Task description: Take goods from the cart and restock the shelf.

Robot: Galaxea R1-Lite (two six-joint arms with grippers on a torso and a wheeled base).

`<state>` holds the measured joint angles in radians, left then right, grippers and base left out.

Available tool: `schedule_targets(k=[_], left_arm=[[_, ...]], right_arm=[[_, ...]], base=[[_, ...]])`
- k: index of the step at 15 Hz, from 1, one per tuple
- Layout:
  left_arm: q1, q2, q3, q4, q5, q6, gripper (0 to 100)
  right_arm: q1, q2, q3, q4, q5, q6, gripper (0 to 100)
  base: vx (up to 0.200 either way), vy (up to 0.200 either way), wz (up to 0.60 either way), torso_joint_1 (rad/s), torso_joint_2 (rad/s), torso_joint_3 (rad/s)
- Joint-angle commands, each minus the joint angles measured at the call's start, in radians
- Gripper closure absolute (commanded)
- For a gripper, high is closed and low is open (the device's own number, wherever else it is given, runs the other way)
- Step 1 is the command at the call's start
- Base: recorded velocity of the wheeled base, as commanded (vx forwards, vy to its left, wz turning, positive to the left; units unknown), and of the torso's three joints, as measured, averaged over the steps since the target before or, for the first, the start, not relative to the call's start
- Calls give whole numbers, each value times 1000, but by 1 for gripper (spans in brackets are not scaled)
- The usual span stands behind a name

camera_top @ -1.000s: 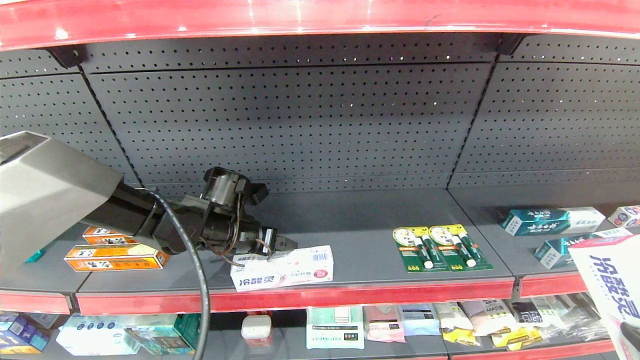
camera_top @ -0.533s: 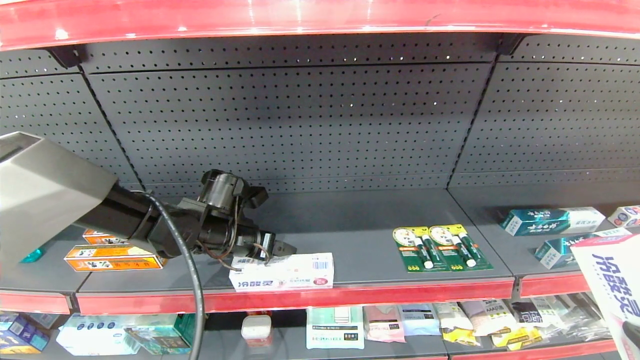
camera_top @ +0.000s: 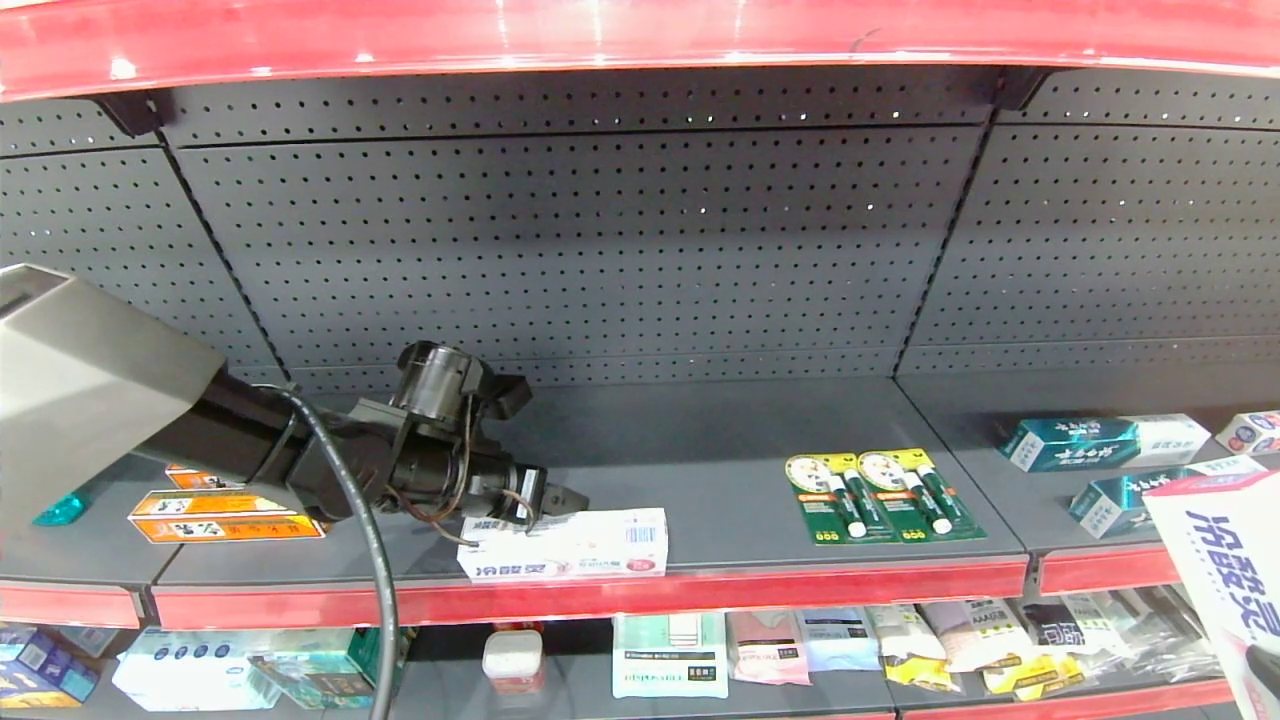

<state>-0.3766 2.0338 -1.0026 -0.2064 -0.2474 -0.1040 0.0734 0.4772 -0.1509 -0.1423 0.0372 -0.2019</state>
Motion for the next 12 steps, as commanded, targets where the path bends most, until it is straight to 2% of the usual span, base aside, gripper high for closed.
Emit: schedule_targets(k=[1, 4, 6, 8, 9, 12], left_arm=[[33, -23, 19, -4, 16, -2, 0], [64, -41, 35, -39, 19, -5, 0], [65, -73, 99, -128, 28, -45, 0], [76, -103, 170, -238, 53, -55, 0], [77, -135, 206, -263, 54, -65, 0], [102, -238, 305, -269, 56, -83, 0]], right_arm=[[0, -2, 4, 0, 1, -1, 100], [0, -3, 13, 0, 0, -4, 100], [0, -9, 19, 0, 3, -5, 100], [0, -9, 20, 0, 1, -5, 100], [0, -8, 20, 0, 3, -5, 100], [0, -8, 31, 0, 4, -4, 100]], base=[[0, 0, 0, 0, 0, 0], [0, 0, 0, 0, 0, 0], [0, 0, 0, 0, 0, 0], [0, 0, 0, 0, 0, 0], [0, 0, 0, 0, 0, 0], [0, 0, 0, 0, 0, 0]])
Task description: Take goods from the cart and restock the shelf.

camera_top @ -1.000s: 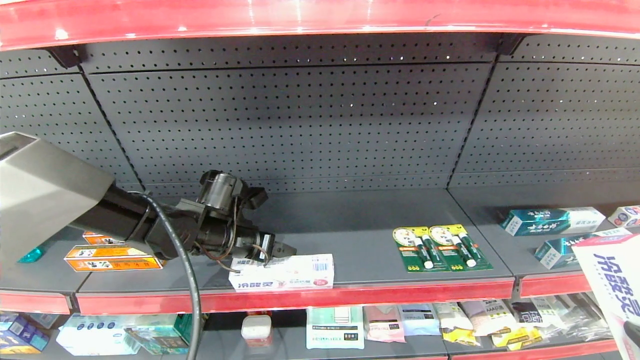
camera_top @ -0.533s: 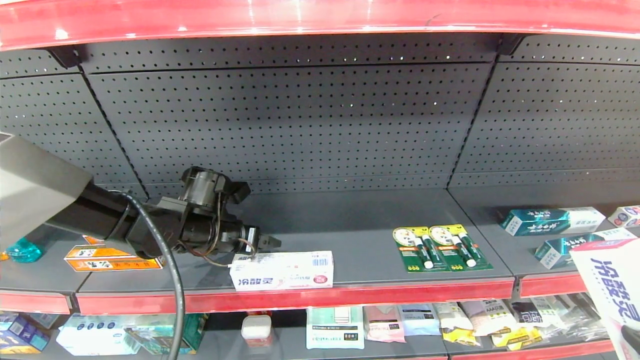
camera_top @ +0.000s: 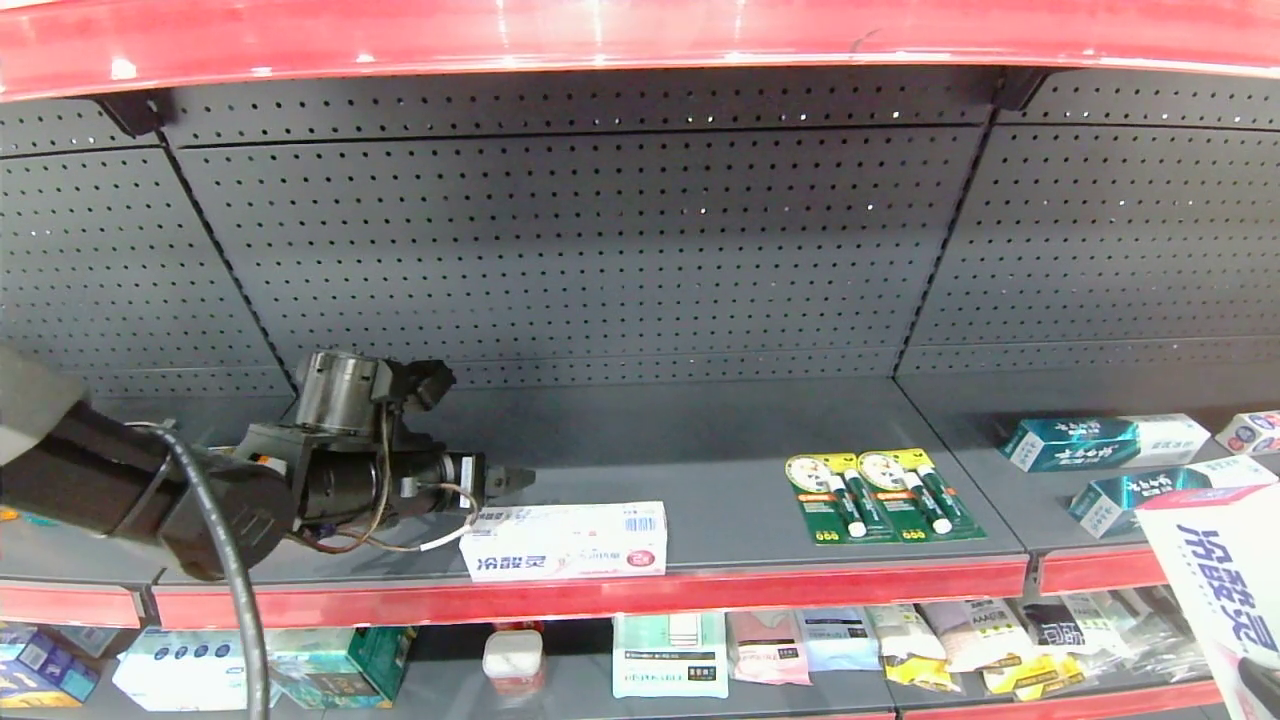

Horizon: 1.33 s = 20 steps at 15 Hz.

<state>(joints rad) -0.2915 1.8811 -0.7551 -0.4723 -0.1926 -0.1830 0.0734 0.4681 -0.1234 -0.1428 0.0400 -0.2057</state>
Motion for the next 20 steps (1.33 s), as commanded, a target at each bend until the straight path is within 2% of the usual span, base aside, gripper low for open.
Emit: schedule_targets(k=[1, 3, 6, 9, 10, 12, 13, 14, 16, 18, 19, 20], left_arm=[[20, -106, 74, -5, 1, -4, 0], [55, -227, 157, -25, 1, -7, 0], [80, -405, 283, -37, 1, -6, 0], [80, -658, 358, -8, 5, 7, 0], [78, -741, 353, 49, 15, 31, 0], [80, -905, 349, 221, 31, 128, 0], [78, -1004, 332, 330, 35, 158, 0], [80, -1073, 312, 417, 41, 163, 0], [78, -1208, 281, 603, 91, 177, 0], [80, -1278, 283, 647, 104, 183, 0], [80, -1300, 266, 664, 140, 188, 0], [78, -1301, 252, 667, 143, 186, 0]], right_arm=[[0, 1, 7, 0, 1, 0, 100], [2, 4, 10, 0, 6, 0, 100], [2, 6, 25, 2, 38, 0, 100], [2, 23, 25, 2, 38, 0, 100], [0, 35, 19, 2, 34, 0, 100], [-3, 63, 1, 3, 23, -3, 100], [-1, 73, 1, 2, 18, -12, 100], [-4, 70, 1, 2, 18, -18, 100], [-4, 55, 1, 3, 20, -27, 100], [-4, 57, -7, 8, 18, -72, 100], [-6, 67, -22, 28, 18, -93, 100], [-6, 70, -32, 34, 18, -95, 100]], base=[[0, 0, 0, 0, 0, 0], [0, 0, 0, 0, 0, 0], [0, 0, 0, 0, 0, 0], [0, 0, 0, 0, 0, 0], [0, 0, 0, 0, 0, 0], [0, 0, 0, 0, 0, 0], [0, 0, 0, 0, 0, 0], [0, 0, 0, 0, 0, 0], [0, 0, 0, 0, 0, 0], [0, 0, 0, 0, 0, 0], [0, 0, 0, 0, 0, 0], [0, 0, 0, 0, 0, 0]])
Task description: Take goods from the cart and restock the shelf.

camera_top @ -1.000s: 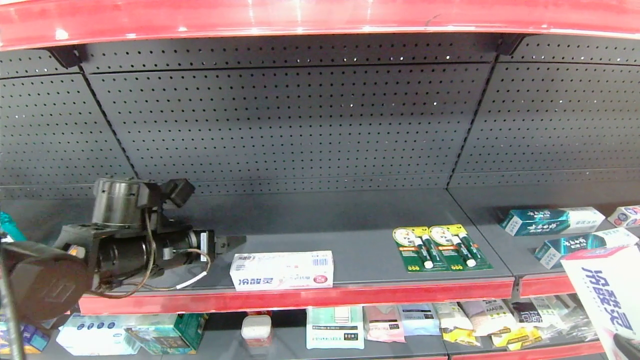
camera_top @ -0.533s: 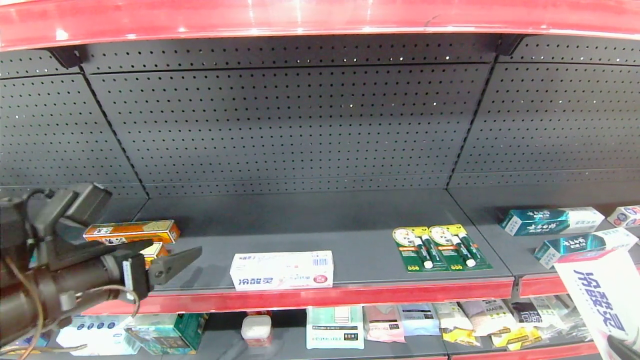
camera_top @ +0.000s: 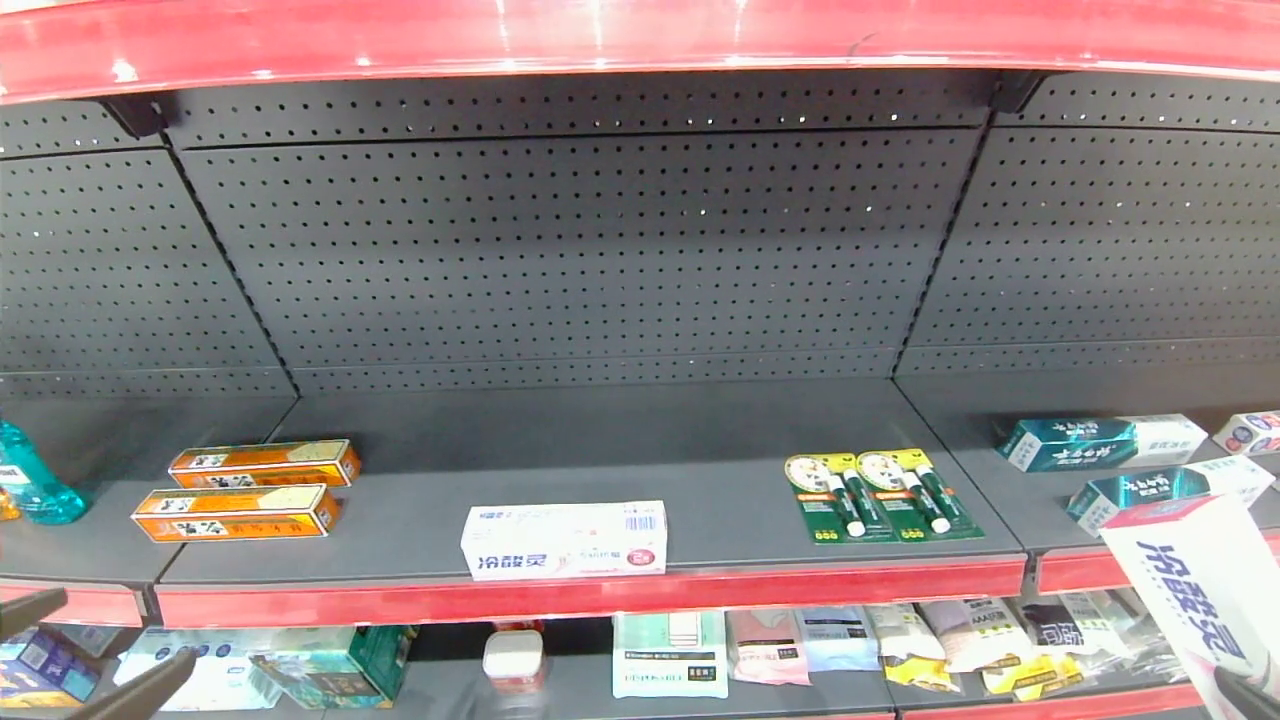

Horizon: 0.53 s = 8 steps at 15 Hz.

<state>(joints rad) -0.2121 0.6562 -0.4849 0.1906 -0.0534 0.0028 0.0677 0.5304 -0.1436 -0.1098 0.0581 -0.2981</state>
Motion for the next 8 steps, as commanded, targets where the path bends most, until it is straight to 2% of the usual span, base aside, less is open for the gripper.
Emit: schedule_targets(k=[1, 7, 8], left_arm=[[-1, -72, -44, 4, 1, -6, 0], [-1, -66, -44, -3, -3, -4, 0], [-1, -66, -44, -3, -3, -3, 0]], right_arm=[[4, 19, -17, 1, 2, -9, 100], [3, 36, -31, -1, 0, -30, 100], [3, 39, -36, -1, 0, -49, 100]], base=[[0, 0, 0, 0, 0, 0], [0, 0, 0, 0, 0, 0], [-200, 0, 0, 7, -7, -2]])
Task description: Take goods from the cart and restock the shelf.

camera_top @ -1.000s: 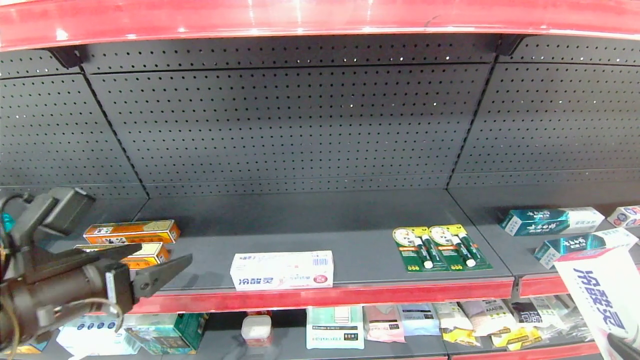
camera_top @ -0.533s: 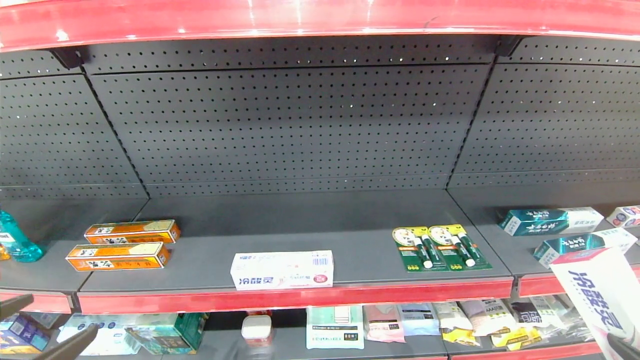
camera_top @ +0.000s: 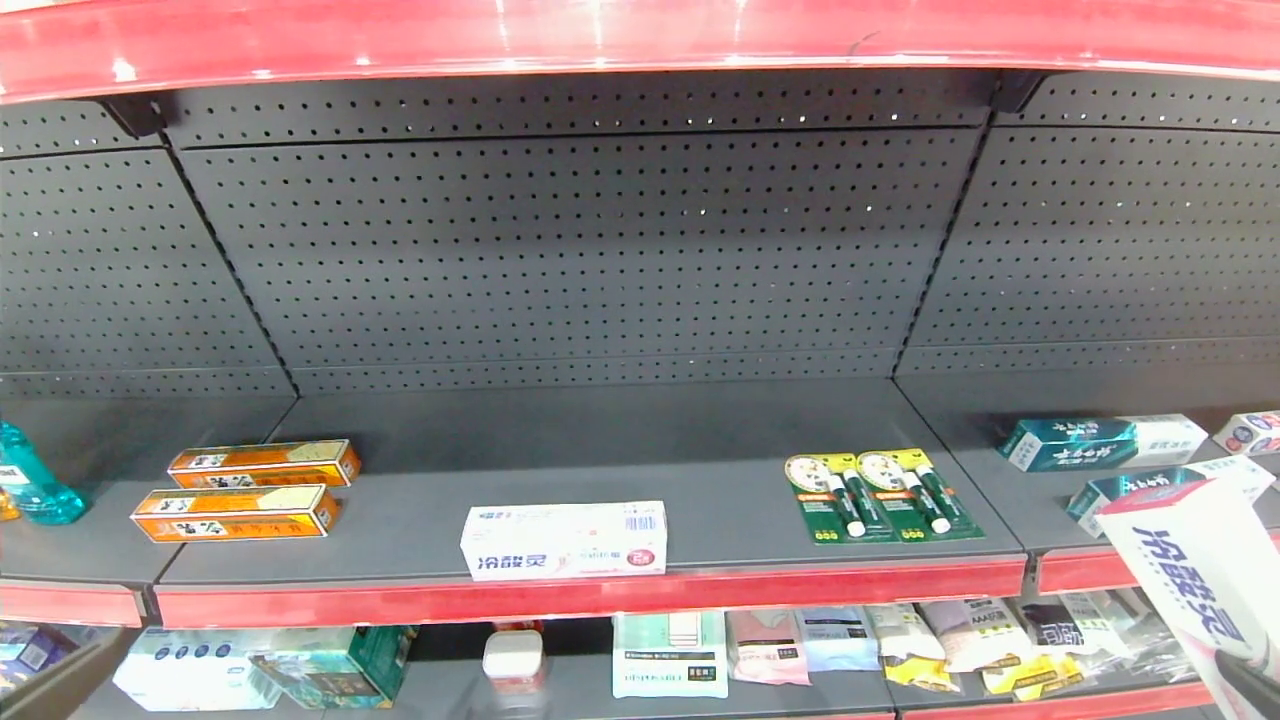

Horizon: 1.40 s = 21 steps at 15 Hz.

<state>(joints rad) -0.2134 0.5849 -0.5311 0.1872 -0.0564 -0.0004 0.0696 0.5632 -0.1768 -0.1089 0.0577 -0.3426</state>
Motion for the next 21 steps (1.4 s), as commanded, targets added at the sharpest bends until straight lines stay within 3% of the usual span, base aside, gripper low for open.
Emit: schedule_targets(k=[1, 10, 14, 19, 21], left_arm=[[0, 4, 2, 0, 0, -1, 0], [0, -111, 102, -40, 6, 8, 0], [0, -215, 129, -32, 9, 37, 0], [0, -284, 140, -5, 9, 37, 0], [-4, -321, 166, -6, -2, 37, 0]], right_arm=[[1, 6, -6, -2, 2, -15, 100], [26, 152, -112, -14, 16, -110, 100], [35, 190, -121, -15, 16, -101, 100], [35, 199, -124, -15, 16, -101, 100], [35, 201, -135, -15, 16, -105, 100]], base=[[-200, 0, 0, 2, 2, 2], [-22, 0, 0, 4, 1, 0], [0, 0, 600, 0, -1, 1], [0, 0, 600, 6, 1, 2], [0, 0, 0, 0, 0, 0]])
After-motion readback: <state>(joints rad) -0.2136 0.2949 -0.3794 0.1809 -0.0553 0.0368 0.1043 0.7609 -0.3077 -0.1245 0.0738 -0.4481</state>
